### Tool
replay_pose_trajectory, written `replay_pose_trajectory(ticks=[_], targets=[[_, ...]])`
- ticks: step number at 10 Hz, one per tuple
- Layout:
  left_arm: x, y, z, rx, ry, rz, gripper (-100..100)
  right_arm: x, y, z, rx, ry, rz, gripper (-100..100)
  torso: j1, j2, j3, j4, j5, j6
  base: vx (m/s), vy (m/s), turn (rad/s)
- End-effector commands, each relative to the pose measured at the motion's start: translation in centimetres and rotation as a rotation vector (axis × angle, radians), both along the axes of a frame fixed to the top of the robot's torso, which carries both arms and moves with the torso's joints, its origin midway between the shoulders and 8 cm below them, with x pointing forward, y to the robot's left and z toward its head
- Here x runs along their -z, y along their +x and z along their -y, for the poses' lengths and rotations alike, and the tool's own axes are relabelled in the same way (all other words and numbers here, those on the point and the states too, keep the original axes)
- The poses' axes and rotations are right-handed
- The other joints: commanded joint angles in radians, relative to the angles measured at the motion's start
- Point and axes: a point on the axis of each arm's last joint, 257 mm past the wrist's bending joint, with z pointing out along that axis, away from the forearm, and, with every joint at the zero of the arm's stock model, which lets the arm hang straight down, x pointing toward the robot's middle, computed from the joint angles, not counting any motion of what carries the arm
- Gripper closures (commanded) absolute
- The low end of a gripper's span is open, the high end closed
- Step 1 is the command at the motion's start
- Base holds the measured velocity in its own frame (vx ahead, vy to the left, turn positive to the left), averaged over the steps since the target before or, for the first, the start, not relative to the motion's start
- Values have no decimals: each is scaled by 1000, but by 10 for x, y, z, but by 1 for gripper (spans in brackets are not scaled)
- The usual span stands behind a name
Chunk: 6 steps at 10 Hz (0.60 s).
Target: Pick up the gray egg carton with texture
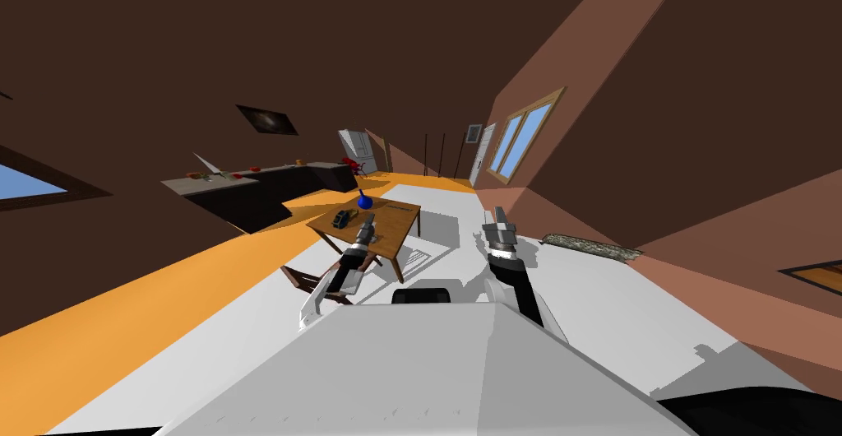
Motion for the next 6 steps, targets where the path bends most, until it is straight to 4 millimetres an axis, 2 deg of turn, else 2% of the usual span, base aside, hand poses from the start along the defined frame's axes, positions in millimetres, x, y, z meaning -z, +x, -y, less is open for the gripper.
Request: replay_pose_trajectory(ticks=[1,4,5,6], targets=[[16,7,-5,-11,10,-36,-100,0,0,0,0,0,0,0,0,0,0,0,0,0,1,-15,-16],[45,24,-17,-39,46,-121,-100,0,0,0,0,0,0,0,0,0,0,0,0,0,-1,-18,-25],[58,24,-20,-45,46,-145,-100,0,0,0,0,0,0,0,0,0,0,0,0,0,0,-12,-23],[74,31,-28,-62,61,-193,-100,0,0,0,0,0,0,0,1,0,0,0,0,0,2,-10,-38]])
